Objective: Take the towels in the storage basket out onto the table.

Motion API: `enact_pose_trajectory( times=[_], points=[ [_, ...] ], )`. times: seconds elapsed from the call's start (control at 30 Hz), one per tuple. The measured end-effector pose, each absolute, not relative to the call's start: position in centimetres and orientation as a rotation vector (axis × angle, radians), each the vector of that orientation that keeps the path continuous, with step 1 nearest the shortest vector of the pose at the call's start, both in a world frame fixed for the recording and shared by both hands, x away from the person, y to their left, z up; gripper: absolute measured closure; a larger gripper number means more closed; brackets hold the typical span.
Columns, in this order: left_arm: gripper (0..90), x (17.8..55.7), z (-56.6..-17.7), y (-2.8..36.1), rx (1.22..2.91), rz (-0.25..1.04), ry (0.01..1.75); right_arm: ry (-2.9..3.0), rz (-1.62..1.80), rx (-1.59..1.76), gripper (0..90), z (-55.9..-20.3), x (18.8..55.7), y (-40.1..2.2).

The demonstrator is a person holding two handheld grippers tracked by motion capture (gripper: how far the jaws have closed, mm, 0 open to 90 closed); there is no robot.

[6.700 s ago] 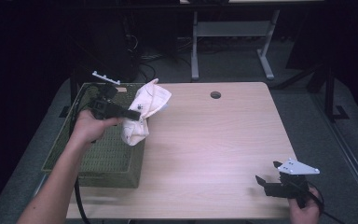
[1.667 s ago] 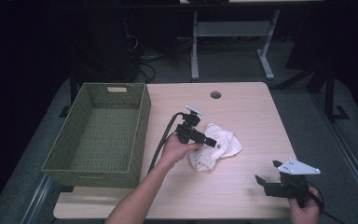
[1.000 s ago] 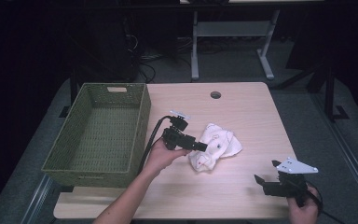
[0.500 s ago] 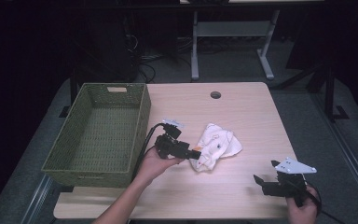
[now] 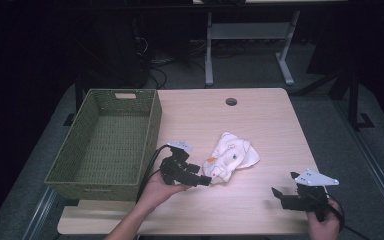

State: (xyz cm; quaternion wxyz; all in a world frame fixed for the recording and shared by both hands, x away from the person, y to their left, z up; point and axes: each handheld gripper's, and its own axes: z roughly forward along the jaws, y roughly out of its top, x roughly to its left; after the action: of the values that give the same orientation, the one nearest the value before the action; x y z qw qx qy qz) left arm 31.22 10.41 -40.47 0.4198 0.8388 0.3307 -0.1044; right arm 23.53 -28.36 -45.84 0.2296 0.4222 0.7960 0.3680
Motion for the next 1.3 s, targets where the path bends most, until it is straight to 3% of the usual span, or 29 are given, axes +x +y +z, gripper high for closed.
enact_pose_trajectory(
  times=[0.7, 1.03, 1.13, 1.3],
  points=[
    [25.7, 28.1, -42.6, 12.3, 2.086, -0.265, 0.804, 2.198, 1.007, 1.158, 14.0, -46.0, 23.4, -28.2],
    [25.7, 26.8, -43.4, 13.0, 2.126, -0.195, 0.793, 2.203, 1.008, 1.184, 14.0, -46.4, 23.2, -28.3],
    [25.8, 26.8, -43.6, 13.4, 2.091, -0.247, 0.791, 2.192, 1.013, 1.189, 14.0, -46.4, 23.1, -28.6],
    [25.8, 26.8, -43.8, 13.3, 2.098, -0.198, 0.809, 2.188, 1.024, 1.176, 14.0, -46.1, 23.1, -28.9]
  ],
)
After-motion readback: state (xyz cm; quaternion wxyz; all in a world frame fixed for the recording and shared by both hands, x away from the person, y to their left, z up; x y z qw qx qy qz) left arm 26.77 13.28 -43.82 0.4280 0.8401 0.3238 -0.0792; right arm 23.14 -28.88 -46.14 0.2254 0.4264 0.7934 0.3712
